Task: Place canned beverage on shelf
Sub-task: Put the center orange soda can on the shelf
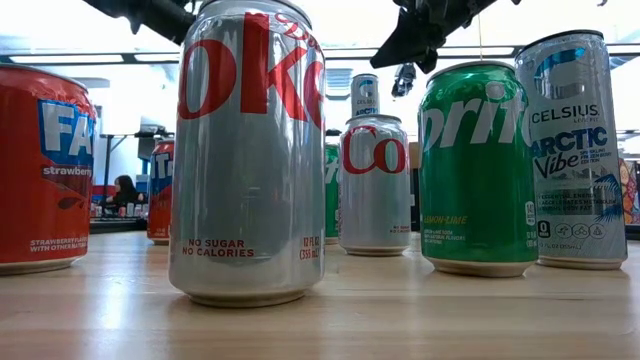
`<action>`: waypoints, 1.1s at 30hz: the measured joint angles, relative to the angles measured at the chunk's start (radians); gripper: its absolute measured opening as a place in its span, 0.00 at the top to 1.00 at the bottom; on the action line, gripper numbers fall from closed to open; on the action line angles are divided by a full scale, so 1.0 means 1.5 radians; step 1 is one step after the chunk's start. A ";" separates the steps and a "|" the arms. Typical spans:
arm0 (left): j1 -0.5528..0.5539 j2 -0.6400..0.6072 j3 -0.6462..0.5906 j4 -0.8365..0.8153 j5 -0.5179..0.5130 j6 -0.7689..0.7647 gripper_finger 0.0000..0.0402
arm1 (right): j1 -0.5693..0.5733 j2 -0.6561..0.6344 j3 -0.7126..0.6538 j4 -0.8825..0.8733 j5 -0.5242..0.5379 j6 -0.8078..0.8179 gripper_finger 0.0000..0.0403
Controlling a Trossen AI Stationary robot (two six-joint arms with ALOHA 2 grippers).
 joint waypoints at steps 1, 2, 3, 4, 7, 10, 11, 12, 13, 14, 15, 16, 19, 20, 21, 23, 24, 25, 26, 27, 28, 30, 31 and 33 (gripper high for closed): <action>0.005 0.000 0.000 0.000 0.000 0.000 1.00 | 0.000 0.000 0.000 0.000 0.000 0.000 0.98; 0.009 0.000 0.000 0.000 -0.001 0.000 1.00 | 0.000 0.000 0.000 0.000 0.000 0.000 0.98; 0.014 -0.001 0.000 0.000 -0.001 0.000 1.00 | 0.000 0.000 0.000 0.000 0.000 0.000 0.98; 0.019 -0.001 0.000 -0.003 -0.002 0.000 1.00 | 0.000 0.000 0.000 0.000 0.000 0.000 0.98; 0.030 -0.001 0.000 -0.018 -0.004 -0.007 1.00 | 0.000 0.000 0.000 0.000 0.000 -0.001 0.98; 0.031 -0.001 0.000 -0.036 -0.005 -0.023 1.00 | 0.000 0.000 0.000 0.000 0.000 -0.004 0.98; 0.031 -0.001 0.000 -0.041 -0.004 -0.028 1.00 | 0.000 0.000 0.000 0.000 0.000 -0.004 0.98; 0.031 -0.001 0.000 -0.046 -0.004 -0.032 1.00 | 0.000 0.000 0.000 0.000 0.000 -0.005 0.98; 0.031 -0.001 0.000 -0.047 -0.004 -0.037 1.00 | 0.000 0.000 0.000 0.000 0.000 -0.005 0.98; 0.031 -0.002 0.000 -0.049 -0.004 -0.041 1.00 | 0.000 0.000 0.000 0.000 0.000 -0.005 0.98; 0.031 -0.002 0.000 -0.051 -0.003 -0.048 1.00 | 0.000 0.000 0.000 0.000 0.000 -0.005 0.98; 0.031 -0.002 0.001 -0.052 -0.003 -0.054 1.00 | 0.000 0.000 0.000 0.000 0.000 -0.005 0.98; 0.030 -0.002 0.001 -0.054 -0.003 -0.084 1.00 | 0.000 0.000 0.000 0.000 0.000 -0.001 0.98; 0.030 -0.003 0.001 -0.054 -0.003 -0.097 1.00 | 0.000 0.000 0.000 0.000 0.000 -0.001 0.98; 0.030 -0.003 0.001 -0.054 -0.003 -0.112 1.00 | 0.000 0.000 0.000 0.000 0.000 -0.001 0.98; 0.030 -0.003 0.001 -0.055 -0.003 -0.133 1.00 | 0.000 0.000 0.000 0.000 0.000 -0.001 0.98; 0.029 -0.003 0.001 -0.056 -0.003 -0.141 1.00 | 0.000 0.000 0.000 0.000 0.000 -0.001 0.98; 0.028 -0.003 0.001 -0.058 -0.003 -0.148 1.00 | 0.000 0.000 0.000 0.000 0.000 -0.001 0.98; 0.028 -0.003 0.001 -0.059 -0.003 -0.154 1.00 | 0.000 0.000 0.000 0.000 0.000 -0.001 0.98; 0.027 -0.003 0.001 -0.060 -0.003 -0.157 1.00 | 0.000 0.000 0.000 0.000 0.000 -0.001 0.98; 0.026 -0.003 0.001 -0.062 -0.003 -0.164 1.00 | 0.000 0.000 0.000 0.000 0.000 -0.001 0.98; 0.024 -0.003 0.002 -0.064 -0.003 -0.173 1.00 | 0.000 0.000 0.000 0.000 0.000 -0.001 0.98; 0.023 -0.003 0.002 -0.064 -0.003 -0.178 1.00 | 0.000 0.000 0.000 0.000 0.000 -0.002 0.98; 0.020 -0.004 0.002 -0.064 -0.003 -0.184 1.00 | 0.000 0.000 0.000 0.000 0.000 -0.001 0.98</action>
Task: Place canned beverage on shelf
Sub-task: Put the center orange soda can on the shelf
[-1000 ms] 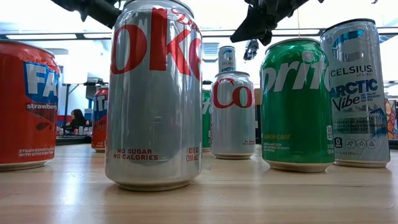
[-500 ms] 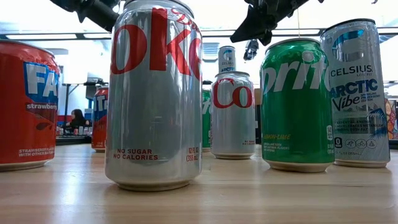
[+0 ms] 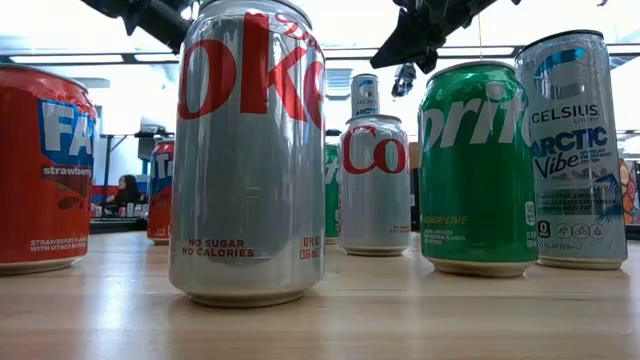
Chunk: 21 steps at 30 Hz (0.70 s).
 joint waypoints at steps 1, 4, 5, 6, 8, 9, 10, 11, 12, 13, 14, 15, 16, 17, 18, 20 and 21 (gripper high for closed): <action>-0.001 -0.001 0.000 0.000 0.000 -0.002 1.00 | 0.000 0.000 0.000 0.000 0.000 0.000 0.98; -0.006 -0.001 0.000 -0.001 0.000 -0.012 1.00 | 0.000 0.000 0.000 0.000 0.000 -0.001 0.98; -0.007 -0.001 0.000 -0.001 0.000 -0.016 1.00 | 0.000 0.000 0.000 0.000 0.000 0.000 0.98; -0.008 -0.001 0.000 -0.001 0.001 -0.019 1.00 | 0.000 0.000 0.000 0.000 0.000 0.000 0.98; -0.009 -0.001 0.000 -0.002 0.000 -0.020 1.00 | 0.000 0.000 0.000 0.000 0.000 -0.001 0.98; -0.009 -0.001 0.002 -0.004 0.000 -0.020 1.00 | 0.000 0.000 0.000 0.000 0.000 -0.002 0.98; -0.010 -0.001 0.003 -0.005 0.001 -0.020 1.00 | 0.000 0.000 0.000 0.000 0.000 -0.003 0.98; -0.010 -0.001 0.004 -0.006 0.001 -0.020 1.00 | 0.000 0.000 0.000 0.000 0.000 -0.003 0.98; -0.009 -0.001 0.004 -0.006 0.001 -0.019 1.00 | 0.000 0.000 0.000 0.000 0.000 -0.003 0.98; -0.009 -0.001 0.005 -0.006 0.001 -0.018 1.00 | 0.000 0.000 0.000 0.000 0.000 -0.003 0.98; -0.009 -0.001 0.005 -0.006 0.001 -0.018 1.00 | 0.000 0.000 0.000 0.000 0.000 -0.002 0.98; -0.010 -0.001 0.006 -0.006 0.001 -0.017 1.00 | 0.000 0.000 0.000 0.000 0.000 -0.002 0.98; -0.010 -0.001 0.006 -0.006 0.001 -0.017 1.00 | 0.000 0.000 0.000 0.000 0.000 -0.001 0.98; -0.010 -0.001 0.006 -0.006 0.002 -0.017 1.00 | 0.000 0.000 0.000 0.000 0.000 -0.001 0.98; -0.010 -0.001 0.007 -0.006 0.002 -0.017 1.00 | 0.000 0.000 0.000 0.000 0.000 -0.001 0.98; -0.010 -0.001 0.007 -0.006 0.002 -0.016 1.00 | 0.000 0.000 0.000 0.000 0.000 -0.002 0.98; -0.010 -0.002 0.007 -0.006 0.002 -0.016 1.00 | 0.000 0.000 0.000 0.000 0.000 -0.002 0.98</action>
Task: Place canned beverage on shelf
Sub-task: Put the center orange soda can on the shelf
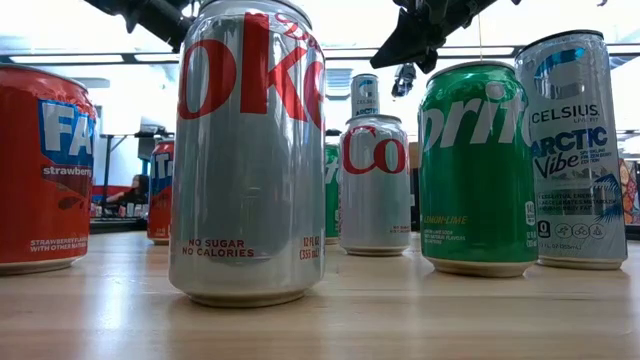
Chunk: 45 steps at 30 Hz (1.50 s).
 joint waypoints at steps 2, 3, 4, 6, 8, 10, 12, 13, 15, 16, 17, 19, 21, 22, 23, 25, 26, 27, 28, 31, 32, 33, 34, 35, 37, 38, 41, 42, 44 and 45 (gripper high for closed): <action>0.000 -0.003 0.000 0.001 0.000 0.000 1.00 | 0.000 0.000 0.000 0.000 0.000 0.000 0.98; 0.000 -0.006 0.000 0.001 0.000 0.000 1.00 | 0.000 0.000 0.000 0.000 0.000 -0.001 0.98; 0.000 -0.009 0.000 0.001 0.000 0.000 1.00 | 0.000 0.000 0.000 0.000 0.000 -0.001 0.98; 0.000 -0.018 0.000 0.001 0.000 0.004 1.00 | 0.000 0.000 0.000 0.000 0.000 -0.001 0.98; -0.004 -0.029 0.001 0.002 0.000 0.009 1.00 | 0.000 0.000 0.000 0.000 0.000 -0.002 0.98; -0.012 -0.042 0.001 0.002 0.001 0.014 1.00 | 0.000 0.000 0.000 0.001 0.000 -0.002 0.98; -0.022 -0.053 0.001 0.002 0.017 0.017 1.00 | 0.000 0.000 0.000 0.006 0.000 -0.003 0.98; -0.028 -0.057 0.001 0.002 0.033 0.018 1.00 | 0.000 0.000 0.000 0.006 0.000 -0.003 0.98; -0.041 -0.065 0.001 -0.005 0.073 0.018 1.00 | 0.000 0.000 0.000 0.006 0.000 -0.003 0.98; -0.050 -0.067 0.001 -0.014 0.089 0.018 1.00 | 0.000 0.000 0.000 0.006 0.000 -0.003 0.98; -0.059 -0.069 0.001 -0.024 0.102 0.018 1.00 | 0.000 0.000 0.000 0.006 0.000 -0.003 0.98; -0.079 -0.069 0.000 -0.051 0.107 0.015 1.00 | 0.000 0.000 0.000 0.006 0.000 -0.003 0.98; -0.098 -0.067 -0.002 -0.073 0.108 0.013 1.00 | 0.000 0.000 0.000 0.006 0.000 -0.003 0.98; -0.105 -0.064 -0.003 -0.084 0.107 0.014 1.00 | 0.000 0.000 0.000 0.006 0.000 -0.003 0.98; -0.110 -0.060 -0.004 -0.094 0.105 0.015 1.00 | 0.000 0.000 0.000 0.007 0.000 -0.003 0.98; -0.113 -0.051 -0.007 -0.108 0.094 0.016 1.00 | 0.000 0.000 0.000 0.007 0.000 0.000 0.98; -0.113 -0.048 -0.009 -0.115 0.083 0.015 1.00 | 0.000 0.000 0.000 0.007 0.000 0.002 0.98; -0.113 -0.044 -0.010 -0.119 0.070 0.014 1.00 | 0.000 0.000 0.000 0.007 0.000 0.003 0.98; -0.112 -0.041 -0.012 -0.123 0.055 0.014 1.00 | 0.000 0.000 0.000 0.007 0.000 0.005 0.98; -0.111 -0.028 -0.019 -0.130 -0.009 0.025 1.00 | 0.000 0.000 0.000 0.007 0.000 0.005 0.98; -0.110 -0.023 -0.019 -0.129 -0.031 0.032 1.00 | 0.000 0.000 0.000 0.007 0.000 0.005 0.98; -0.108 -0.018 -0.019 -0.128 -0.046 0.037 1.00 | 0.000 0.000 0.000 0.007 0.000 0.006 0.98; -0.106 -0.013 -0.019 -0.128 -0.053 0.044 1.00 | 0.000 0.000 0.000 0.007 0.000 0.006 0.98; -0.102 -0.010 -0.019 -0.127 -0.054 0.049 1.00 | 0.000 0.000 0.000 0.007 0.000 0.006 0.98; -0.097 -0.002 -0.020 -0.117 -0.054 0.053 1.00 | 0.000 0.000 0.000 0.008 0.000 0.007 0.98; -0.094 0.002 -0.019 -0.113 -0.054 0.053 1.00 | 0.000 0.000 0.000 0.008 0.000 0.007 0.98; -0.082 0.011 -0.020 -0.106 -0.054 0.053 1.00 | 0.000 0.000 0.000 0.008 0.000 0.008 0.98; -0.078 0.013 -0.020 -0.103 -0.054 0.053 1.00 | 0.000 0.000 0.000 0.007 0.000 0.008 0.98; -0.071 0.017 -0.020 -0.097 -0.055 0.053 1.00 | 0.000 0.000 0.000 0.007 0.000 0.008 0.98; -0.067 0.019 -0.020 -0.092 -0.055 0.053 1.00 | 0.000 0.000 0.000 0.007 0.000 0.008 0.98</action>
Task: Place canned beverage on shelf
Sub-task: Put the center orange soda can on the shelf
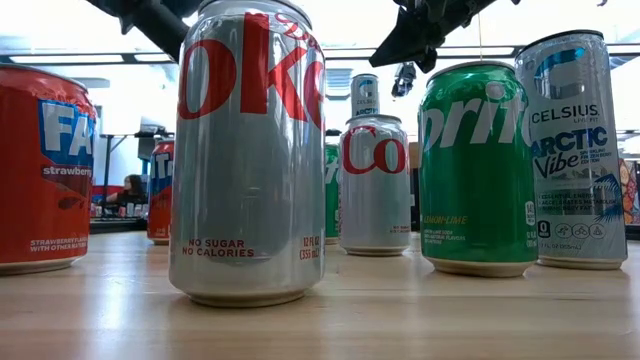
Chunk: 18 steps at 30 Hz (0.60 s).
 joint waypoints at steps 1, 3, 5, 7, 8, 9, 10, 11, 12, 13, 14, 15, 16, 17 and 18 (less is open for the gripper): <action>0.004 0.002 0.000 0.003 0.000 0.002 1.00 | 0.000 0.000 0.000 0.000 0.000 0.000 0.98; 0.011 0.007 0.000 0.010 0.002 0.004 1.00 | 0.000 0.000 0.000 0.000 0.000 0.000 0.98; 0.020 0.010 0.000 0.016 0.001 0.005 1.00 | 0.000 0.000 0.000 0.000 0.000 0.000 0.98; 0.027 0.013 0.000 0.024 0.000 0.005 1.00 | 0.000 0.000 0.000 0.000 0.000 0.000 0.98; 0.030 0.015 0.000 0.028 0.000 0.005 1.00 | 0.000 0.000 0.000 0.000 0.000 0.000 0.98; 0.032 0.016 0.000 0.031 0.000 0.005 1.00 | 0.000 0.000 0.000 0.000 0.000 0.000 0.98; 0.034 0.018 0.000 0.035 0.000 0.005 1.00 | 0.000 0.000 0.000 0.000 0.000 0.000 0.98; 0.036 0.018 0.000 0.040 0.001 0.005 1.00 | 0.000 0.000 0.000 0.000 0.000 0.000 0.98; 0.037 0.018 0.000 0.042 0.000 0.005 1.00 | 0.000 0.000 0.000 0.000 0.000 0.000 0.98; 0.037 0.018 0.000 0.042 0.000 0.005 1.00 | 0.000 0.000 0.000 -0.001 0.000 0.000 0.98; 0.037 0.017 0.000 0.041 0.000 0.005 1.00 | 0.000 0.000 0.000 0.000 0.000 0.000 0.98; 0.037 0.016 0.000 0.040 0.000 0.003 1.00 | 0.000 0.000 0.000 0.000 0.000 0.000 0.98; 0.036 0.011 0.000 0.037 0.001 0.000 1.00 | 0.000 0.000 0.000 0.000 0.000 0.001 0.98; 0.035 0.006 0.000 0.032 0.000 -0.003 1.00 | 0.000 0.000 0.000 -0.001 0.000 0.002 0.98; 0.031 0.000 0.000 0.029 0.001 -0.007 1.00 | 0.000 0.000 0.000 0.000 0.000 0.002 0.98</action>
